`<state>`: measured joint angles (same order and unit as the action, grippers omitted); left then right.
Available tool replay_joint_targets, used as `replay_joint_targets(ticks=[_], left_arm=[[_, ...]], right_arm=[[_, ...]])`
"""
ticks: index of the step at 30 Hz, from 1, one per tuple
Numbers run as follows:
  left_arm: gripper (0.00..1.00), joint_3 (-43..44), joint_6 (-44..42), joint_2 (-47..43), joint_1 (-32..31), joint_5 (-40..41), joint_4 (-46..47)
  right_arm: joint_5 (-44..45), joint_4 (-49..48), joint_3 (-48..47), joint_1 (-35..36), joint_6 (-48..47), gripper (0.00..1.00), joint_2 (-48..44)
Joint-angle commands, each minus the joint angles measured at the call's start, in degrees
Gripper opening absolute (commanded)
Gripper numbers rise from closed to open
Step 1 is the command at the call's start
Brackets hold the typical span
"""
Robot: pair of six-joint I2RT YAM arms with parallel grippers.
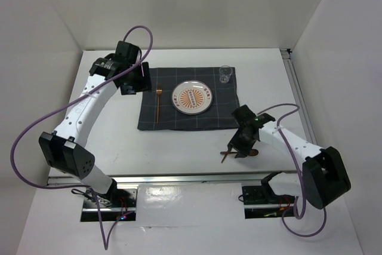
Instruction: Set the dinner table for one person
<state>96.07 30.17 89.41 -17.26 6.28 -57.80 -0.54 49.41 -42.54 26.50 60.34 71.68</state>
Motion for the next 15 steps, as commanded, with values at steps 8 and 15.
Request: replay_joint_targets(ticks=[8, 15], left_arm=[[0.75, -1.59, -2.13, 0.86, -0.76, -1.97, 1.29], [0.75, -2.12, -2.66, 0.86, -1.29, -2.59, 1.81]], right_arm=[[-0.88, -6.94, 5.72, -2.24, 14.2, 0.45, -2.08], [0.27, -8.98, 5.02, -4.25, 14.81, 0.48, -0.31]])
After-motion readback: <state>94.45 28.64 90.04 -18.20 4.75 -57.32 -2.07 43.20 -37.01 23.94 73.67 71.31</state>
